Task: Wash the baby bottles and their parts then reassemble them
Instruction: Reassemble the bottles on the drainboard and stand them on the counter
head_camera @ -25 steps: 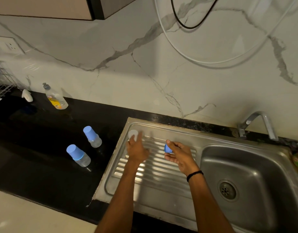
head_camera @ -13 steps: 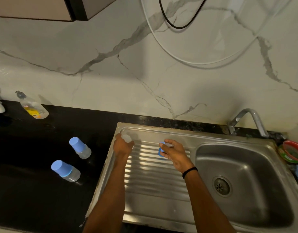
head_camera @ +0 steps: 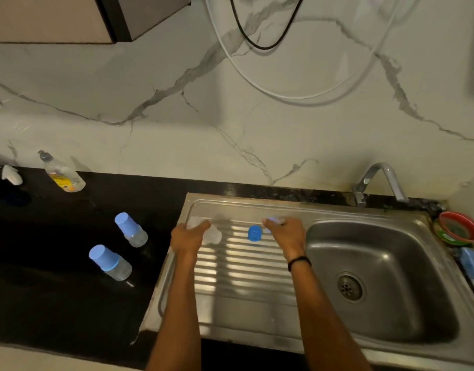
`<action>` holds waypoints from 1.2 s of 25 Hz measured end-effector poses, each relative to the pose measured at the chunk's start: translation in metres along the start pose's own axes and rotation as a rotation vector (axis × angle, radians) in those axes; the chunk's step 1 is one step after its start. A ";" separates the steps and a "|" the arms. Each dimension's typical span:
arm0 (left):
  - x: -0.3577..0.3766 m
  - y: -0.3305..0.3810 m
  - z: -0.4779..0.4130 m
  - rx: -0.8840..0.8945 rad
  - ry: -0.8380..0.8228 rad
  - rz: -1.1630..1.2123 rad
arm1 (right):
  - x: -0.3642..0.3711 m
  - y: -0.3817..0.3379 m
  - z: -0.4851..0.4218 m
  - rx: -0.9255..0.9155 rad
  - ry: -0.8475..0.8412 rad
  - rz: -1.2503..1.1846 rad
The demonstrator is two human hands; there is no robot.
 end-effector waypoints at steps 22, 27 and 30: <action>-0.014 0.011 0.028 0.099 0.089 0.092 | -0.010 -0.008 0.021 -0.167 -0.053 0.049; -0.006 0.018 0.044 0.142 0.117 0.267 | -0.003 -0.004 0.027 -0.202 0.045 -0.108; 0.002 0.018 0.054 0.173 0.099 0.324 | 0.007 -0.004 0.029 -0.170 0.003 -0.221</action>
Point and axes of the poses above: each hand's wrist, its own z-axis away from the middle knuckle, its own x-axis out of the palm, y = z × x, the point moved 7 cm from there along -z, towards the middle knuckle, and after that the axes turned 9 degrees about -z, right-handed, at the moved point
